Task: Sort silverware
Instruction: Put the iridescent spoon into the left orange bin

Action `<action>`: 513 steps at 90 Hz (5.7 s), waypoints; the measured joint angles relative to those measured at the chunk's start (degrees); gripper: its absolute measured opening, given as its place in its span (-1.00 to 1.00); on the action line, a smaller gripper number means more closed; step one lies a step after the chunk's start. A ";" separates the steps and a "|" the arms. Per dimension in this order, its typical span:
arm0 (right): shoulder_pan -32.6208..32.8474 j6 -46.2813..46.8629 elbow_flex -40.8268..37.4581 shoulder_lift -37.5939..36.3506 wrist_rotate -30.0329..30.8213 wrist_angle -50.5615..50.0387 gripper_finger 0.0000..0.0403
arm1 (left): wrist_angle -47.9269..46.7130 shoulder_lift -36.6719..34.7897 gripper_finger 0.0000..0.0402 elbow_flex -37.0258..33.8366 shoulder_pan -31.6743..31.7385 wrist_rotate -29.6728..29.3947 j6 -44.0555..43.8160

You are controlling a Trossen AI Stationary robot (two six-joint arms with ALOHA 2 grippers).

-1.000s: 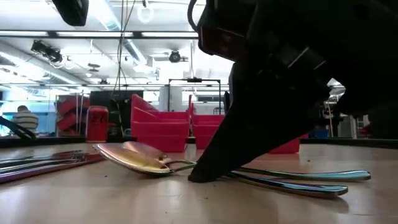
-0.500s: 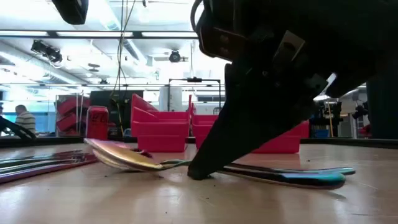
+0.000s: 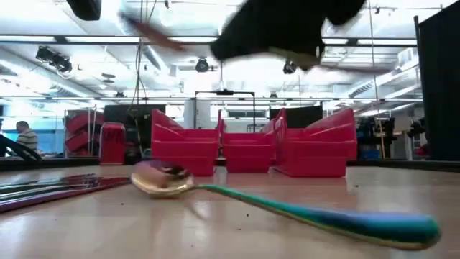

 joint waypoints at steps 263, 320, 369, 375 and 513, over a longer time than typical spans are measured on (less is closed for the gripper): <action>-37.27 21.27 0.38 7.06 -4.85 30.16 -0.54 | 2.41 0.00 -0.70 -0.02 -4.36 -7.07 7.08; -9.91 -10.26 0.42 -1.32 -24.30 1.55 -0.68 | 0.24 0.00 -0.70 -0.02 -5.07 -7.08 4.29; -2.97 -1.28 0.40 5.22 -5.51 -6.45 -0.36 | -7.08 0.35 -0.70 -0.04 -4.44 -7.00 -3.68; -3.48 -1.29 0.41 7.01 -7.76 -3.81 -0.27 | -7.27 0.35 -0.70 -0.04 -4.44 -7.06 -3.66; -4.13 -8.27 1.89 -11.31 -1.71 -9.05 -1.00 | -6.64 0.33 -0.70 -0.04 -4.07 -6.19 -4.07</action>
